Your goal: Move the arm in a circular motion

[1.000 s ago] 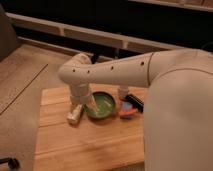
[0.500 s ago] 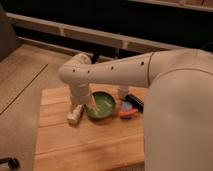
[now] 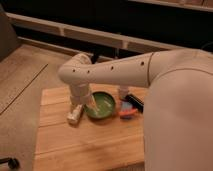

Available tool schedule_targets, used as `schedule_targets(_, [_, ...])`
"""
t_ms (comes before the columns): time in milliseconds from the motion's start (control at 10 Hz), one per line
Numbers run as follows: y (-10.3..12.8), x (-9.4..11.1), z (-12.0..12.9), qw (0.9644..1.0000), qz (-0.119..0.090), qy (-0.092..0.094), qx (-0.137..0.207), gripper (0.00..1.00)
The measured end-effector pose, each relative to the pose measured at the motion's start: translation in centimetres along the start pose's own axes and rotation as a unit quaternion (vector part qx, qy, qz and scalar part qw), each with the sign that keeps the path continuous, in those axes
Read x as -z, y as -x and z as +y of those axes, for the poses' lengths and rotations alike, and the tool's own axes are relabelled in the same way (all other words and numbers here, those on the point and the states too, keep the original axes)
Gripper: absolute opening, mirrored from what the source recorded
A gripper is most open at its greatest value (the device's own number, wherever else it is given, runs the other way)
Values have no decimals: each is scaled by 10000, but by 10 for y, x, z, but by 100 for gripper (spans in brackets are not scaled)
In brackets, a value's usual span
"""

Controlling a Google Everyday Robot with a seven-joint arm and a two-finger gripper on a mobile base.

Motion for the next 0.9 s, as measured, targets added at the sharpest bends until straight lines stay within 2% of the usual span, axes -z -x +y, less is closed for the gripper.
schedule_targets(700, [0,-1,0,10000,-17,3,11,65])
schedule_targets(900, [12,-2,-3,9997,-220,44,-12,65])
